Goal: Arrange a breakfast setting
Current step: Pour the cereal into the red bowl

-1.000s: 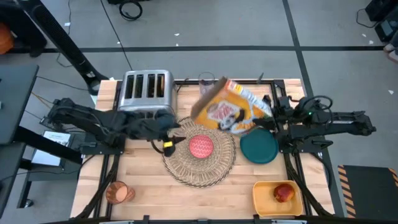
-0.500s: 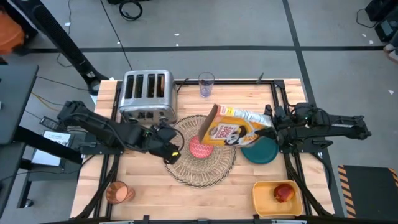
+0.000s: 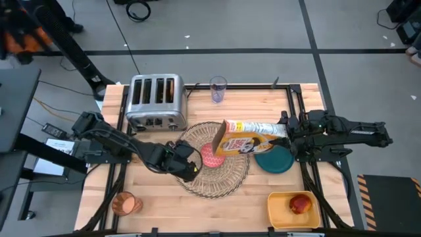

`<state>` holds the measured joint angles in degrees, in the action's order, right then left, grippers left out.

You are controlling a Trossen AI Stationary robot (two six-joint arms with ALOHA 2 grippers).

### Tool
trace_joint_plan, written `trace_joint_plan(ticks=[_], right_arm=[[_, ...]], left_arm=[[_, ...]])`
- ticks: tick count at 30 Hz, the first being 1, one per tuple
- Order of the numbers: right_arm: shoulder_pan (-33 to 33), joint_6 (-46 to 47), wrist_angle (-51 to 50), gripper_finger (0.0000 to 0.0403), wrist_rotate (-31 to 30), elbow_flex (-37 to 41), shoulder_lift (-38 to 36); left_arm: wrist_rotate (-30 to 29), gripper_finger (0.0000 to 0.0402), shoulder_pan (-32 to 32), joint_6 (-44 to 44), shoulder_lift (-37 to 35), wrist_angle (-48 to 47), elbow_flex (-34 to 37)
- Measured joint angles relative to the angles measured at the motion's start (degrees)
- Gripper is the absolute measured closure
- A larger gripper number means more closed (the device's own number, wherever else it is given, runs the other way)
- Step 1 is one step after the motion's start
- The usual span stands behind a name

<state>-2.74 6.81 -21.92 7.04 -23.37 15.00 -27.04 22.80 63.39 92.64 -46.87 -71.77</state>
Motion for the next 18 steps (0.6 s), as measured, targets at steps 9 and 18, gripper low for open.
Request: trace_joint_plan(ticks=[9, 18], right_arm=[[0.00, -2.65, -5.69, 0.0165, -1.16, -4.48, 3.78], [0.00, -5.46, -8.74, 0.0169, -0.79, -7.12, 8.87]], left_arm=[[-1.25, 0.0127, 0.64, 0.29, 0.15, 1.41, 0.00], [-1.25, 0.0127, 1.65, 0.58, 0.13, 2.19, 0.00]])
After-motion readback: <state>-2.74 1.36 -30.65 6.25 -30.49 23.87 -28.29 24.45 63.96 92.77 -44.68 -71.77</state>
